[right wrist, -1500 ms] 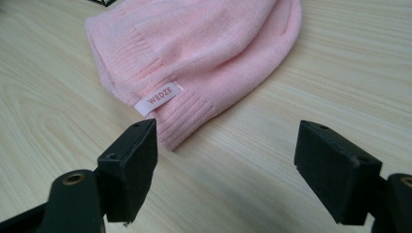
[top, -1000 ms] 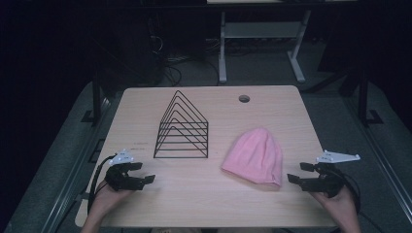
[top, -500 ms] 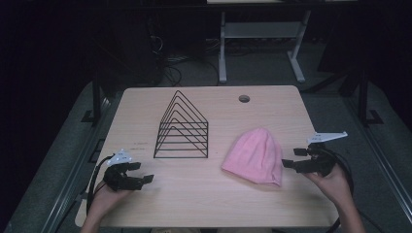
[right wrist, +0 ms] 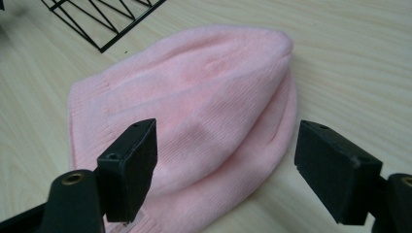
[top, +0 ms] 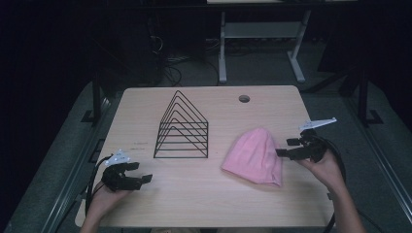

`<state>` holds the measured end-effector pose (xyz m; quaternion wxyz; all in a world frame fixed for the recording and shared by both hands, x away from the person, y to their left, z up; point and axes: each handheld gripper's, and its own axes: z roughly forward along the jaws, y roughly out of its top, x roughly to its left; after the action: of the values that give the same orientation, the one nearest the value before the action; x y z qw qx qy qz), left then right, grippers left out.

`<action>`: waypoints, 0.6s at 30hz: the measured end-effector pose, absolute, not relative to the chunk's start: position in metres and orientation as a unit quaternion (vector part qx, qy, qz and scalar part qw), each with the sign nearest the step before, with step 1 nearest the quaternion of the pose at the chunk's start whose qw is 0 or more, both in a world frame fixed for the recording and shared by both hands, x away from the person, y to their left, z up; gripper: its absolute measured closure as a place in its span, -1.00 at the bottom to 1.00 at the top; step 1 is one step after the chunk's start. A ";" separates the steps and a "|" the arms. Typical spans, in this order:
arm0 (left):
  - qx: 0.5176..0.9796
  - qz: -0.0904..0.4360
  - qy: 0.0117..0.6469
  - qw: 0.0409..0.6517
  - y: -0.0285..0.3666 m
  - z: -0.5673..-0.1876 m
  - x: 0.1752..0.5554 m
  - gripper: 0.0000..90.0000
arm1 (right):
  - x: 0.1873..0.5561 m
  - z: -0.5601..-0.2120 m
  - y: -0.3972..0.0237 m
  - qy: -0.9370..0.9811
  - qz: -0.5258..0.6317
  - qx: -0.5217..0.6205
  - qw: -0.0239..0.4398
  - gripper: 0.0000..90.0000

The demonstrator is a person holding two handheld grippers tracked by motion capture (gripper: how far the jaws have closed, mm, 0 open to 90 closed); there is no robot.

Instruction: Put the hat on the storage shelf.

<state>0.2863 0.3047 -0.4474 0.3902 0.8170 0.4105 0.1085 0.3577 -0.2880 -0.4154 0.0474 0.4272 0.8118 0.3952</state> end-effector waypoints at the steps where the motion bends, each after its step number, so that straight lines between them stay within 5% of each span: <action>1: 0.817 0.110 0.411 0.390 0.305 -0.447 0.286 -0.53 | 0.364 -0.415 -0.286 0.812 0.392 0.430 0.042 -0.49; 18: 0.814 0.110 0.417 0.389 0.309 -0.448 0.286 -0.53 | 0.402 -0.413 -0.266 0.819 0.391 0.419 0.027 -0.48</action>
<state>0.2863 0.3087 -0.4477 0.3891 0.8141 0.4167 0.1103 0.4021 -0.2665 -0.4128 0.0271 0.4194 0.8186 0.3915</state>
